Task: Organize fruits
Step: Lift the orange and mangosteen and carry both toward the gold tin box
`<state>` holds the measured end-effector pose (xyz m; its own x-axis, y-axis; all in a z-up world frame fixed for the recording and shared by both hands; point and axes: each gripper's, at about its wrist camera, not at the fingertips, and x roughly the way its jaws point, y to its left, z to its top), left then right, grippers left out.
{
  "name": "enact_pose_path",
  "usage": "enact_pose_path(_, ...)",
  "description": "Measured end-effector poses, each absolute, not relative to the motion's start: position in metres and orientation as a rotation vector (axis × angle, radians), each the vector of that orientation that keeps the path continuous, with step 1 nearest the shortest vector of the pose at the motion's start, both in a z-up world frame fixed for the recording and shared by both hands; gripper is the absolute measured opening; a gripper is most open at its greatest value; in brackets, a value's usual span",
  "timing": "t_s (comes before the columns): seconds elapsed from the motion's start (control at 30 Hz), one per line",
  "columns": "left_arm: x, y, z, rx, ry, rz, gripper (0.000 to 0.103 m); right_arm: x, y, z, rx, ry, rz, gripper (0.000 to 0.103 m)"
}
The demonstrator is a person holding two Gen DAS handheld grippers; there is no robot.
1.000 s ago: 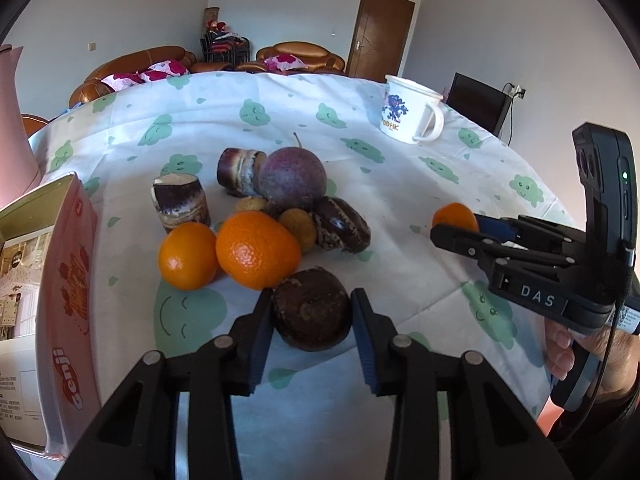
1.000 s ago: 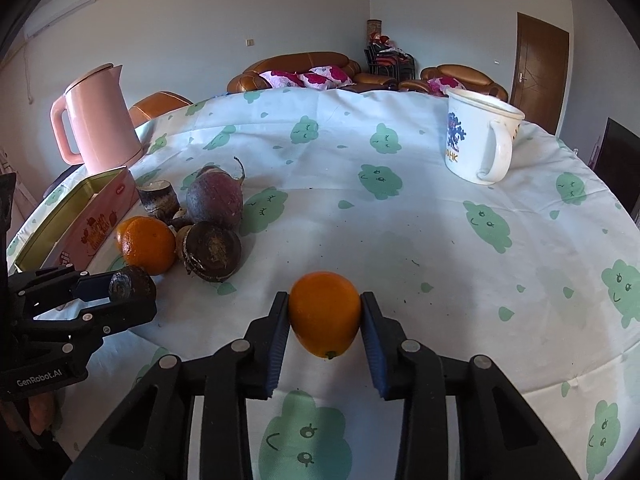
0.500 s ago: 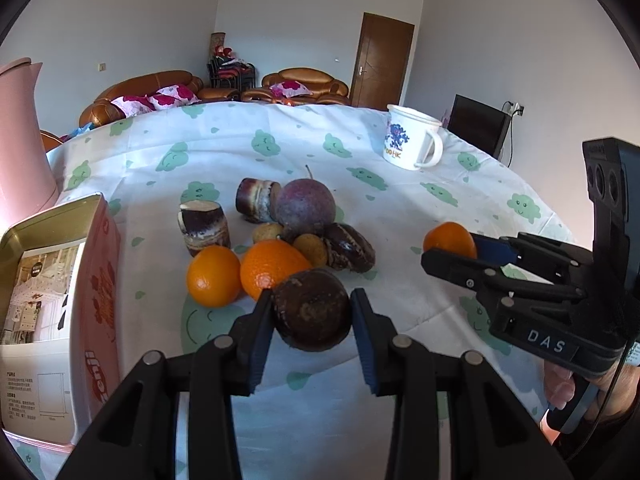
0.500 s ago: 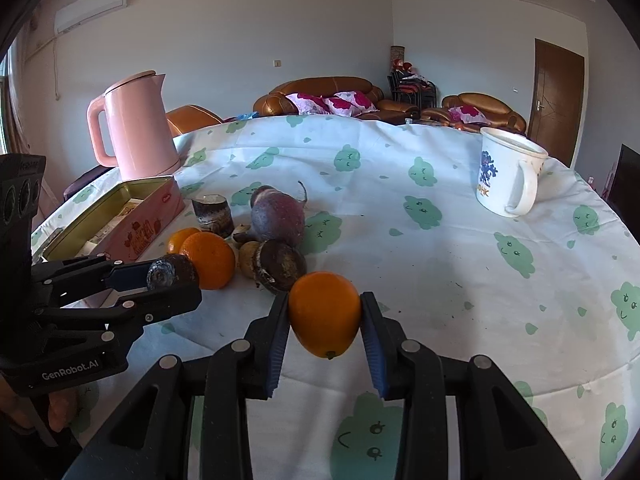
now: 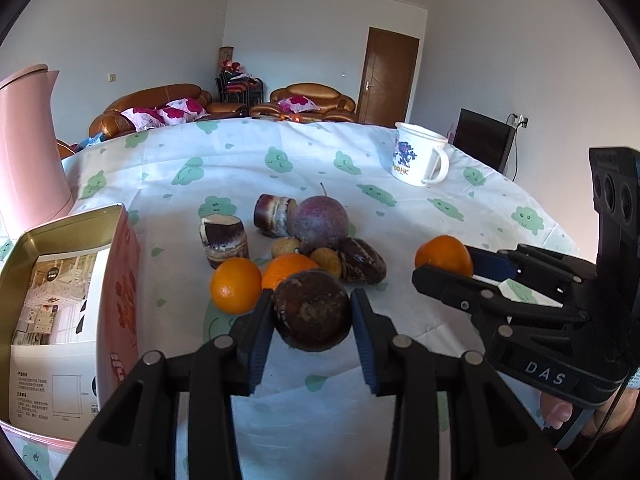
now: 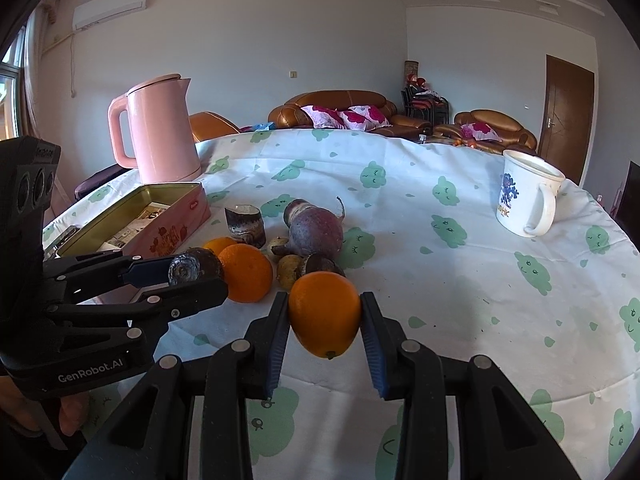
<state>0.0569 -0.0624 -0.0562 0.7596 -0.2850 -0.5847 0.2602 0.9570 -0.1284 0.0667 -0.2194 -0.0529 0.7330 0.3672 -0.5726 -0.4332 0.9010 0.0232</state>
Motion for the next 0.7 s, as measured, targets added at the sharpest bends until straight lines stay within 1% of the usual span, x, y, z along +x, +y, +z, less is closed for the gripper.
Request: enact_pose_path(0.7,0.045,-0.062,-0.044,-0.003,0.544,-0.252,0.039,0.051,-0.215,-0.041,-0.119,0.494,0.462,0.037)
